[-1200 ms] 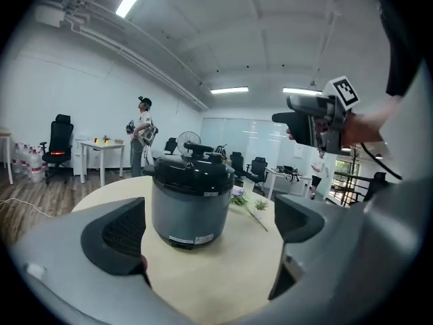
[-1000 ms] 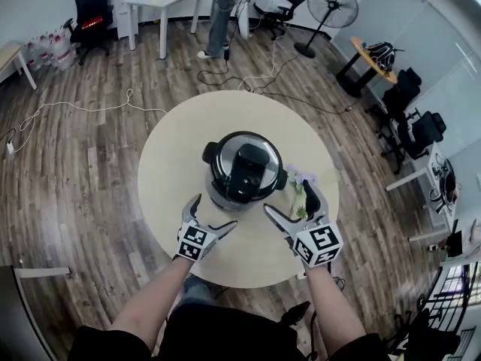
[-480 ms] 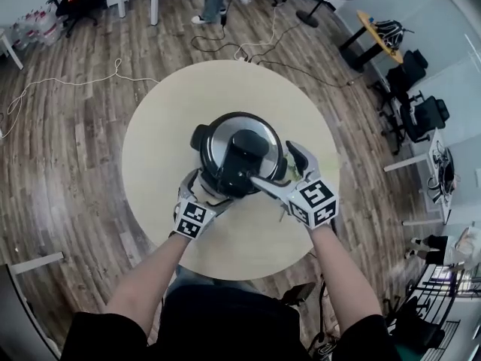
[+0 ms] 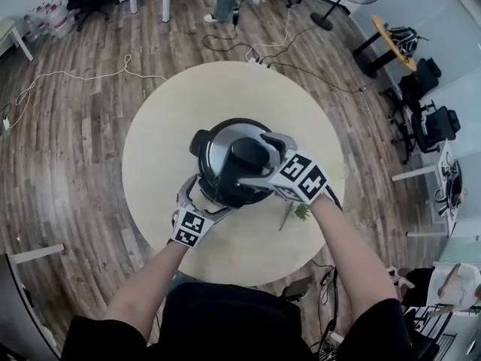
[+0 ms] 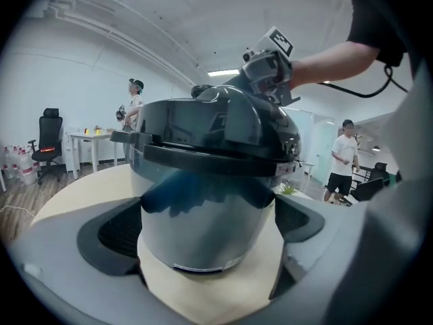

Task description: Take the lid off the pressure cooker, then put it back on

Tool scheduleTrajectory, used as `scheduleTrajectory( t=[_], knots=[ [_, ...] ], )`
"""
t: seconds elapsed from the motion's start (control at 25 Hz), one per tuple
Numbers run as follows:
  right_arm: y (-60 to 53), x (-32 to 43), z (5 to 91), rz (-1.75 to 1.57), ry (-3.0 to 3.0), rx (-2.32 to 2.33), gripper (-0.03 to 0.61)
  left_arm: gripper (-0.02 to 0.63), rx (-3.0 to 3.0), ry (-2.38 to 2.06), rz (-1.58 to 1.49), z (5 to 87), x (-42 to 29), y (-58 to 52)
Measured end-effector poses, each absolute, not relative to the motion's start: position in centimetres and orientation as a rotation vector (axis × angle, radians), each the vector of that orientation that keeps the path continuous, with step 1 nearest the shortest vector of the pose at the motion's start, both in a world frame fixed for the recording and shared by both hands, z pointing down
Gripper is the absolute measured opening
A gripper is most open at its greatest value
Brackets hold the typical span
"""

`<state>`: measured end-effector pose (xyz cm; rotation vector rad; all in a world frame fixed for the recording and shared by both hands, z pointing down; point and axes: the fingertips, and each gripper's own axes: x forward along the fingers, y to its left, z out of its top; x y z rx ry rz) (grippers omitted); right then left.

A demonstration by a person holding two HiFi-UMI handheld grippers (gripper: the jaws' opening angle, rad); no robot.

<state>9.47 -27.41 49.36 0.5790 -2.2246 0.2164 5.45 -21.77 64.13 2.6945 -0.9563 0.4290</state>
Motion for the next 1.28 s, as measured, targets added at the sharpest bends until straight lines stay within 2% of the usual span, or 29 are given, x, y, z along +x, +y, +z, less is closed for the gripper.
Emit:
scheduleTrajectory(
  t=[0.12, 0.28, 0.36, 1.28],
  knots=[
    [-27.6, 8.8, 50.5, 0.231, -2.17, 0.472, 0.513, 0.591, 2.694, -0.96, 0.429, 64.2, 5.4, -21.7],
    [-28.7, 8.8, 51.7, 0.275, -2.097, 0.403, 0.414, 0.591, 2.695, -0.963, 0.427, 64.2, 5.5, -21.7],
    [-29.1, 8.9, 52.0, 0.283, -2.057, 0.394, 0.297, 0.591, 2.697, -0.963, 0.426, 64.2, 5.5, -21.8],
    [-29.9, 9.1, 52.3, 0.47, -1.879, 0.59, 0.291, 0.591, 2.682, -0.981, 0.45, 64.1, 5.6, -21.8]
  ],
)
